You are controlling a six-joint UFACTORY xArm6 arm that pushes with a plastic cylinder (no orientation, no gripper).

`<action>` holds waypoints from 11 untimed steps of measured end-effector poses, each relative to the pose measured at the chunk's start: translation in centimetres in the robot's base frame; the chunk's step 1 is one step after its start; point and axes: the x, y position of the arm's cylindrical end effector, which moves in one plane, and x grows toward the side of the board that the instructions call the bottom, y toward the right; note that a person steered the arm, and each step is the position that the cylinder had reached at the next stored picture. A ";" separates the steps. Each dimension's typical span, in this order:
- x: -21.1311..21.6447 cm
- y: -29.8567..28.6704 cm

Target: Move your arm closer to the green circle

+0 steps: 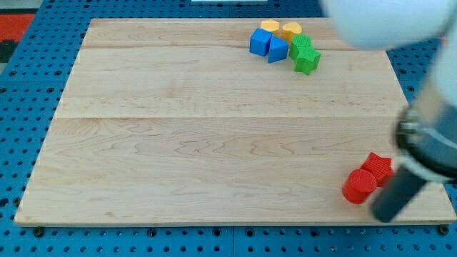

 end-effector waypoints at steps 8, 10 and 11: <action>-30.2 0.1; -34.4 -5.3; -35.0 -7.9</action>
